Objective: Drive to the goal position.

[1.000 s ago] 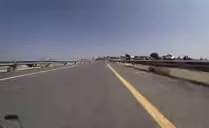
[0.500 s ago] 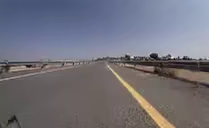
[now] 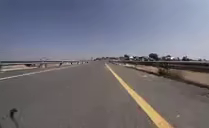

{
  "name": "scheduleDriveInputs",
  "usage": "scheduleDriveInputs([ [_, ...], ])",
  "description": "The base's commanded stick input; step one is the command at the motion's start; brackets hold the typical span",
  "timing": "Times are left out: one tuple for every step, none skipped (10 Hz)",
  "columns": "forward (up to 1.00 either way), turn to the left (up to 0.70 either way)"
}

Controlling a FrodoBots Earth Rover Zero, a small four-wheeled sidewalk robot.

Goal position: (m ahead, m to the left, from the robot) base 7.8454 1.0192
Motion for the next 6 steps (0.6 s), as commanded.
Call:
scheduleDriveInputs([
  [1.0,0.0],
  [1.0,0.0],
  [1.0,0.0],
  [1.0,0.0],
  [1.0,0.0],
  [1.0,0.0],
])
